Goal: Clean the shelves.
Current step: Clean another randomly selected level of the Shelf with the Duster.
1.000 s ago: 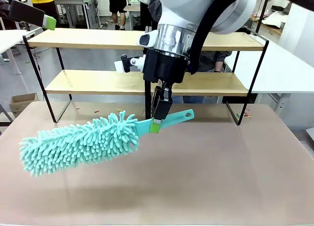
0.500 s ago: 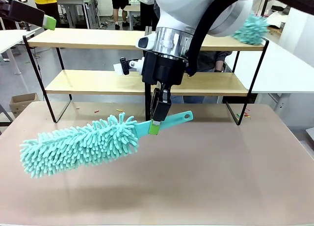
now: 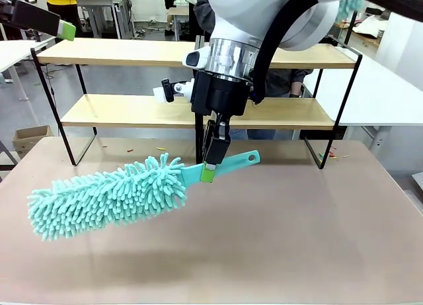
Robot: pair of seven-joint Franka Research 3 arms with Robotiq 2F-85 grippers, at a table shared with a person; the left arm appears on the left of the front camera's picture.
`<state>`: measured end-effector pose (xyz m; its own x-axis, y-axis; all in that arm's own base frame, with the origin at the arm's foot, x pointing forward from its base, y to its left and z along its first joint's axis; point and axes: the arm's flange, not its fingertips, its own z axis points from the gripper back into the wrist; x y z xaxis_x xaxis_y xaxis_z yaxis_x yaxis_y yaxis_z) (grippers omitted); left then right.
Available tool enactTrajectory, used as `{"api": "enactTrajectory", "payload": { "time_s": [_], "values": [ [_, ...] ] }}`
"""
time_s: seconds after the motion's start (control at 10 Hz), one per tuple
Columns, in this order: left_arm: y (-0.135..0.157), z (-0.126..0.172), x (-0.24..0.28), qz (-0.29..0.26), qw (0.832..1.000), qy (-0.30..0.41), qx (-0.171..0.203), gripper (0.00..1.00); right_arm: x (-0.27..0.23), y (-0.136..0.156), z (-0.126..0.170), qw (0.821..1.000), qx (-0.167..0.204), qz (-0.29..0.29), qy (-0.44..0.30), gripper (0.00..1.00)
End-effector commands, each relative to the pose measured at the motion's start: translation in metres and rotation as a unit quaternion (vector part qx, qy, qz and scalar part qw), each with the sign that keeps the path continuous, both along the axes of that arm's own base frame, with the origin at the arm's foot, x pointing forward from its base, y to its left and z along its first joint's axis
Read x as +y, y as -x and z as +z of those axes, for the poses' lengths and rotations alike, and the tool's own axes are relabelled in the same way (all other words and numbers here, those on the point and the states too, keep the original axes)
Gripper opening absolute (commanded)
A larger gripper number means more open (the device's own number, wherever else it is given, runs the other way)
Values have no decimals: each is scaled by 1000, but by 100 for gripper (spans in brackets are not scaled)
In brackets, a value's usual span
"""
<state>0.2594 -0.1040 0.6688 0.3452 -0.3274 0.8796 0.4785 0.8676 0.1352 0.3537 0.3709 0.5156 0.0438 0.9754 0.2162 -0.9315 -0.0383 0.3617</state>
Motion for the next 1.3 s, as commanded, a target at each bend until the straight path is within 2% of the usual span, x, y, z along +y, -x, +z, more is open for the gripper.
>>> {"api": "enactTrajectory", "payload": {
  "time_s": [0.0,0.2,0.3,0.4,0.5,0.6,0.8,0.9,1.0,1.1,1.2],
  "values": [
    [0,-2,2,0,1000,-1,1,100,0,-3,2,1000,0,-2,-4,12],
    [0,-2,2,0,1000,-1,1,100,-12,-3,10,1000,-5,-6,-12,12],
    [0,-2,2,0,1000,-1,1,100,-41,2,28,999,-24,-31,-18,12],
    [0,-2,2,0,1000,-1,1,100,-84,10,50,995,-54,-87,-21,12],
    [0,-2,2,0,1000,-1,1,100,-134,26,72,982,-90,-163,-9,12],
    [0,-2,2,0,1000,-1,1,100,-182,48,85,963,-116,-243,0,12],
    [0,-2,2,0,1000,-1,1,100,-257,91,82,915,-141,-379,12,12],
    [0,-2,2,0,1000,-1,1,100,-268,104,76,887,-151,-434,-49,12],
    [0,-2,2,0,1000,-1,1,100,-240,65,99,944,-119,-308,-16,12],
    [0,-2,2,0,1000,-1,1,100,-240,65,99,944,-119,-308,-16,12],
    [0,-2,2,0,1000,-1,1,100,-277,99,90,917,-129,-376,-31,12]
  ]
}}
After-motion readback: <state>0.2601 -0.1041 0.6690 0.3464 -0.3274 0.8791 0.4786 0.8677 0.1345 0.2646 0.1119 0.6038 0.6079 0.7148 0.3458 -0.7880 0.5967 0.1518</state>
